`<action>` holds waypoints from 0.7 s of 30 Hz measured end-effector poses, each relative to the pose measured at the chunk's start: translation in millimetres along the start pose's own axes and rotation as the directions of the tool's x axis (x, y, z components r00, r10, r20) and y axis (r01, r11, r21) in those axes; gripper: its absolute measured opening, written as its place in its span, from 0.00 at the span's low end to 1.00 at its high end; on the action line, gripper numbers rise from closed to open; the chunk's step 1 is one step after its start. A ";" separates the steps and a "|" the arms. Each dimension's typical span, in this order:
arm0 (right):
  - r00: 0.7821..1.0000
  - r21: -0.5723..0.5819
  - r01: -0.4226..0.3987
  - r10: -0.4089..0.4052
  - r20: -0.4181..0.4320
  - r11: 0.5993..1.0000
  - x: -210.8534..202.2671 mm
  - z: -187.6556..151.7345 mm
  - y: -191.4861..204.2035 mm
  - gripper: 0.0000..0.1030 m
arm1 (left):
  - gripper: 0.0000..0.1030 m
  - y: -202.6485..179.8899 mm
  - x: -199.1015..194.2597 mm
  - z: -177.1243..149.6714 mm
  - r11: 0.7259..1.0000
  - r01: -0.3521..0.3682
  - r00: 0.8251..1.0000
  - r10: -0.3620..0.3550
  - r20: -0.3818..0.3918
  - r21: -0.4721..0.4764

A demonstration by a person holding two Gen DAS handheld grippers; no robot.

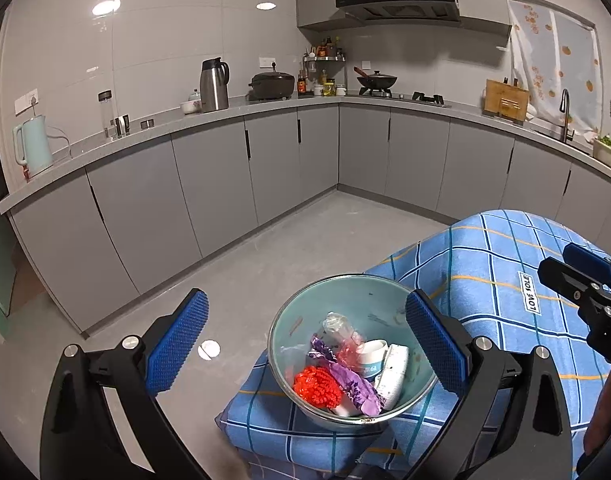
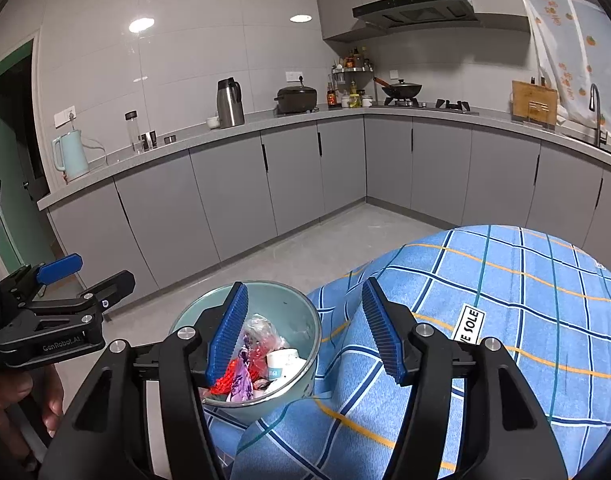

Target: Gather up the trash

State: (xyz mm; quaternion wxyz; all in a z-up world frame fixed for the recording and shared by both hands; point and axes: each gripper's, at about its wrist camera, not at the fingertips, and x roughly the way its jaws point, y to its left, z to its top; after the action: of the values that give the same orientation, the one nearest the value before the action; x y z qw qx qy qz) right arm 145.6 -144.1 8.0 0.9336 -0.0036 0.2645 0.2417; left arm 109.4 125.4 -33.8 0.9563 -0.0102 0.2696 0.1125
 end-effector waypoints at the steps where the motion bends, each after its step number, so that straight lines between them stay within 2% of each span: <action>1: 1.000 0.002 -0.002 0.002 0.000 1.000 -0.8 -0.1 0.0 0.58 | 0.94 0.1 -0.6 -0.2 1.000 0.001 1.000 -0.001 0.002 0.000; 21: 1.000 0.006 -0.008 0.008 0.016 1.000 -8.0 0.9 1.7 0.61 | 0.95 -3.1 -7.0 1.6 1.000 0.013 1.000 -0.013 0.008 0.008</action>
State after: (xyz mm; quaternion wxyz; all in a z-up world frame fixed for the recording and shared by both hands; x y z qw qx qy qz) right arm 139.3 -146.1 13.0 0.9347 0.0023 0.2579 0.2447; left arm 105.0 121.1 -29.0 0.9582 -0.0075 0.2660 0.1053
